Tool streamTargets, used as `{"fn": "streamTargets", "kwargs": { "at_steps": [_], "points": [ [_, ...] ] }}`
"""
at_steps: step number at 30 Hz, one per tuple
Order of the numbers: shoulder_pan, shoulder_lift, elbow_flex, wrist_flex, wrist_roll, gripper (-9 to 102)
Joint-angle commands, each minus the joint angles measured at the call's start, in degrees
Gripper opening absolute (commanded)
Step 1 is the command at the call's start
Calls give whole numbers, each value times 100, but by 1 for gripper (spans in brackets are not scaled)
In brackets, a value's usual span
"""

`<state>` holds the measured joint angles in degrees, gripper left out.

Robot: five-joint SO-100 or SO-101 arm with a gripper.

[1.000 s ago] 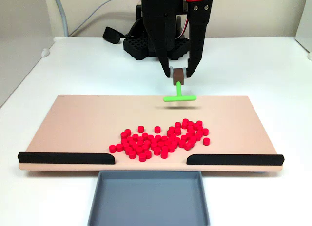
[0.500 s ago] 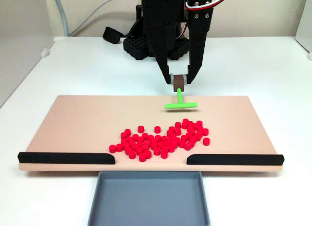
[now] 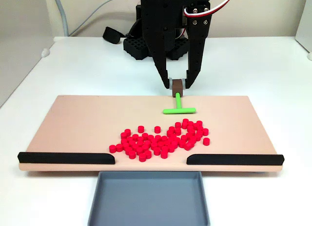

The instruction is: Push granules from bottom to the grey container

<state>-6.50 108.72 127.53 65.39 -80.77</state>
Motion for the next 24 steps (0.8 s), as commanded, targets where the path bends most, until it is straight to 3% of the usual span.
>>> {"fn": "streamTargets", "kwargs": {
  "at_steps": [1, 24],
  "points": [
    [62, -53, -97, -167, -62, 0],
    [185, -703, -483, -255, -141, 0]
  ]
}}
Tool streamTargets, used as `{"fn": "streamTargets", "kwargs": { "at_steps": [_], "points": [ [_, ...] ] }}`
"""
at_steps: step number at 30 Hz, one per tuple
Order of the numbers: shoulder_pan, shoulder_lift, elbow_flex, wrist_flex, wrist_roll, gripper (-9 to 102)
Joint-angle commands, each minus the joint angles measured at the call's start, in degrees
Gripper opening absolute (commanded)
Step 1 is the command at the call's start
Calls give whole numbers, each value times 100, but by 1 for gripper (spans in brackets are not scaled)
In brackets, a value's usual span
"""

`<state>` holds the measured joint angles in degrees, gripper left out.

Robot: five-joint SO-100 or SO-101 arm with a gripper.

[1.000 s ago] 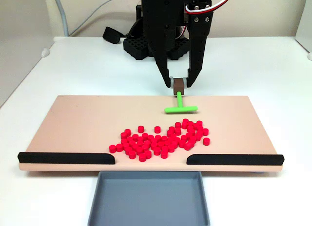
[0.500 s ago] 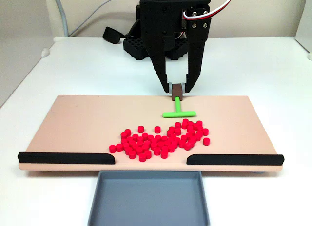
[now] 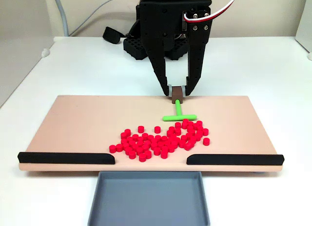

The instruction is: Push granules from bottom to the grey container

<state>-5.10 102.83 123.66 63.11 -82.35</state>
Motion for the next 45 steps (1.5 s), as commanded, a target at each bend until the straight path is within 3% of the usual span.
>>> {"fn": "streamTargets", "kwargs": {
  "at_steps": [1, 21, 45],
  "points": [
    [44, -141, -123, -26, 26, 0],
    [149, -1099, -1107, -26, 79, 0],
    [185, -615, -1468, 114, 123, 0]
  ]
}}
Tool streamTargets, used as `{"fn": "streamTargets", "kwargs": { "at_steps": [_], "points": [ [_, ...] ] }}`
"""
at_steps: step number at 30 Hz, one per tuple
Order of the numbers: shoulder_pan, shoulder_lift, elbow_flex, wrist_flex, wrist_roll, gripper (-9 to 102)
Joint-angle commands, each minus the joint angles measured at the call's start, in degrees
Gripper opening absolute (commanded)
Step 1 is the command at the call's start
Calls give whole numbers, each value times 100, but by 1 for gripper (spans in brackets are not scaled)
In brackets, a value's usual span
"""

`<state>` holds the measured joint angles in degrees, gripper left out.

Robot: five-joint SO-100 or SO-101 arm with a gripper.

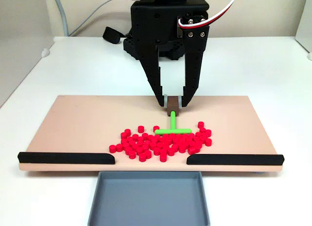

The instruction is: Push granules from bottom to the grey container

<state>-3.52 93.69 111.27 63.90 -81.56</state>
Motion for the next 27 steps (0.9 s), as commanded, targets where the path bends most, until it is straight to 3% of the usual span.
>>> {"fn": "streamTargets", "kwargs": {
  "at_steps": [1, 15, 27],
  "points": [
    [26, 308, -308, 167, 44, 0],
    [105, 1441, -378, 1670, -62, 0],
    [492, 2276, 220, 1679, -562, 0]
  ]
}}
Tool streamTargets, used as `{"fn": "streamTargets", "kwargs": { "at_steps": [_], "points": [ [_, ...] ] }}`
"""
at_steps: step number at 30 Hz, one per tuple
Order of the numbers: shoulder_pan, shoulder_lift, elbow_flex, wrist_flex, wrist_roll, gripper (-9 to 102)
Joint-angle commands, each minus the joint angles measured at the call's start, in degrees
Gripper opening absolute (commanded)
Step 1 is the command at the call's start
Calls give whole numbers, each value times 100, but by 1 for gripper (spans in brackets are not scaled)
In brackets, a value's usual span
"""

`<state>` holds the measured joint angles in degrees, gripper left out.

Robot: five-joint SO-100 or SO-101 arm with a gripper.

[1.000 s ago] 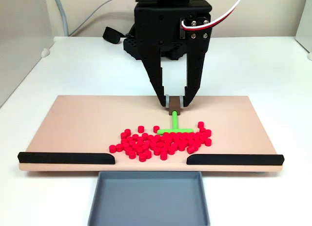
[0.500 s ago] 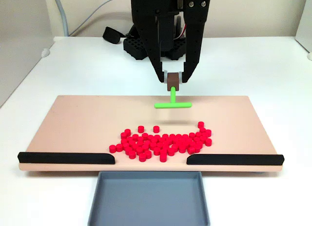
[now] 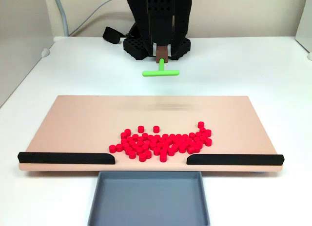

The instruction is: Push granules from bottom to the grey container

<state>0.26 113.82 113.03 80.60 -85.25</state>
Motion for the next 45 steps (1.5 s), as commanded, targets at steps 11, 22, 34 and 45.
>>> {"fn": "streamTargets", "kwargs": {
  "at_steps": [11, 22, 34, 45],
  "points": [
    [193, 18, 70, -9, -141, 0],
    [149, -26, 44, -62, -97, 0],
    [158, -35, 114, -53, -220, 0],
    [97, -26, 88, -62, -158, 0]
  ]
}}
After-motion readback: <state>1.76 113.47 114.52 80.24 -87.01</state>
